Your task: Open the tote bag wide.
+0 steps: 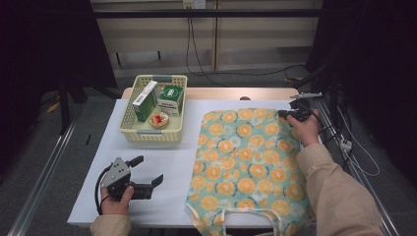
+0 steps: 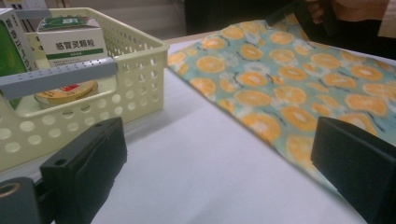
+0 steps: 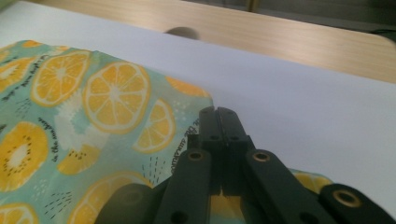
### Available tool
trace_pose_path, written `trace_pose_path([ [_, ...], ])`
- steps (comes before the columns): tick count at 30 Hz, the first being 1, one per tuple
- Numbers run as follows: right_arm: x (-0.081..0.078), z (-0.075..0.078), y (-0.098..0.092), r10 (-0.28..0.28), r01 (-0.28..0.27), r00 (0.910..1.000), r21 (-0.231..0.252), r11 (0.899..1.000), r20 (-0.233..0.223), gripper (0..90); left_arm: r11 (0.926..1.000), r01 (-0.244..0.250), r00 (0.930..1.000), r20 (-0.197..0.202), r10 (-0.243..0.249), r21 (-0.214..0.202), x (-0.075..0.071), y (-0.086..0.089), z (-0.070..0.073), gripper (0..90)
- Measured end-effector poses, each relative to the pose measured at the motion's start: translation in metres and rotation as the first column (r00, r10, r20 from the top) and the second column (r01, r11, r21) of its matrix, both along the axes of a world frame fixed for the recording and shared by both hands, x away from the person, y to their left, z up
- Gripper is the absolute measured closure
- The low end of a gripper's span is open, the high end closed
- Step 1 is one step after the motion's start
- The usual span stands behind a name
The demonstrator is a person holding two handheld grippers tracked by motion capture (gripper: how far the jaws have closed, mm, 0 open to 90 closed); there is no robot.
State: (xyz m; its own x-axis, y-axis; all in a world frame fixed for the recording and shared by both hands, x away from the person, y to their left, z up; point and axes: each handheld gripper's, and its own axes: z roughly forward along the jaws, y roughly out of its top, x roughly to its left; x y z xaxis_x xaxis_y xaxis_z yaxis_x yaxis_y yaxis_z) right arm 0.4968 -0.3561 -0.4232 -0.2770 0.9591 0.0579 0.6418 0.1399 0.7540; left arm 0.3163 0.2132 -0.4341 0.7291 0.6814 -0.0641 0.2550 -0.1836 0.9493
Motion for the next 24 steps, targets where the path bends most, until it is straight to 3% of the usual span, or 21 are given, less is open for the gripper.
trace_pose_path([
  [1,0.004,-0.001,-0.005,-0.024,0.023,0.9997,-0.012,1.000,-0.006,90.0,1.0000,-0.005,1.0000,0.000,0.005,-0.003,0.001,0.000,0.000,3.4],
  [2,0.008,-0.006,-0.012,-0.037,0.037,0.9987,-0.007,0.999,-0.034,78.6,1.0000,-0.007,1.0000,0.001,0.007,-0.003,0.002,0.000,0.000,3.4],
  [3,0.008,-0.006,-0.012,-0.037,0.037,0.9987,-0.007,0.999,-0.034,78.6,1.0000,-0.007,1.0000,0.001,0.007,-0.001,0.002,0.000,0.000,3.4],
  [4,0.009,-0.007,-0.012,-0.042,0.041,0.9988,-0.034,0.999,-0.025,59.9,1.0000,-0.008,1.0000,-0.001,0.008,0.000,0.003,-0.001,0.000,3.4],
  [5,0.009,-0.008,-0.010,-0.022,0.020,0.9993,-0.060,0.998,-0.031,47.2,1.0000,-0.005,1.0000,-0.003,0.005,-0.005,0.004,-0.001,0.000,3.4],
  [6,0.007,-0.007,-0.007,-0.002,0.000,0.9993,-0.075,0.997,-0.036,42.9,1.0000,-0.001,1.0000,-0.004,0.001,-0.003,0.004,-0.001,0.000,3.4],
  [7,0.000,-0.005,0.001,0.044,-0.046,0.9986,-0.069,0.997,-0.030,30.4,1.0000,0.001,1.0000,-0.006,-0.001,-0.007,0.005,-0.002,-0.001,3.5],
  [9,-0.005,-0.003,0.005,0.062,-0.063,0.9980,-0.065,0.996,-0.012,28.8,1.0000,0.004,0.9999,-0.010,-0.004,-0.008,0.005,-0.004,-0.001,3.4],
  [10,-0.016,0.001,0.015,0.124,-0.124,0.9922,-0.085,0.989,-0.014,25.5,0.9999,0.010,0.9999,-0.010,-0.010,0.000,0.005,-0.004,-0.001,3.4],
  [13,-0.028,0.006,0.024,0.157,-0.157,0.9875,-0.075,0.985,0.006,19.8,0.9999,0.017,0.9998,-0.013,-0.017,-0.002,0.005,-0.005,-0.002,3.4],
  [14,-0.042,0.010,0.032,0.207,-0.205,0.9782,-0.067,0.976,0.018,19.4,0.9999,0.014,0.9999,-0.010,-0.014,-0.007,0.005,-0.005,-0.001,3.4],
  [16,-0.050,0.011,0.038,0.227,-0.225,0.9738,-0.069,0.972,0.021,18.2,0.9998,0.015,0.9998,-0.010,-0.015,-0.011,0.005,-0.004,-0.001,3.4],
  [17,-0.067,0.013,0.049,0.281,-0.279,0.9592,-0.071,0.958,0.027,18.0,0.9998,0.016,0.9998,-0.009,-0.016,-0.015,0.004,-0.005,-0.001,3.4],
  [18,-0.067,0.013,0.049,0.281,-0.279,0.9592,-0.071,0.958,0.027,18.0,0.9997,0.018,0.9998,-0.006,-0.018,-0.016,0.004,-0.005,-0.001,3.4],
  [19,-0.075,0.013,0.055,0.304,-0.302,0.9519,-0.068,0.951,0.034,17.9,0.9997,0.019,0.9998,-0.005,-0.019,-0.014,0.004,-0.004,0.000,3.4],
  [23,-0.107,0.010,0.075,0.382,-0.382,0.9232,-0.006,0.924,0.043,18.0,0.9998,0.015,0.9999,-0.006,-0.015,-0.011,0.003,-0.004,0.000,3.4],
  [24,-0.122,0.007,0.085,0.426,-0.427,0.9036,0.004,0.904,0.043,17.3,0.9998,0.016,0.9998,-0.009,-0.017,-0.007,0.003,-0.004,-0.001,3.4],
])
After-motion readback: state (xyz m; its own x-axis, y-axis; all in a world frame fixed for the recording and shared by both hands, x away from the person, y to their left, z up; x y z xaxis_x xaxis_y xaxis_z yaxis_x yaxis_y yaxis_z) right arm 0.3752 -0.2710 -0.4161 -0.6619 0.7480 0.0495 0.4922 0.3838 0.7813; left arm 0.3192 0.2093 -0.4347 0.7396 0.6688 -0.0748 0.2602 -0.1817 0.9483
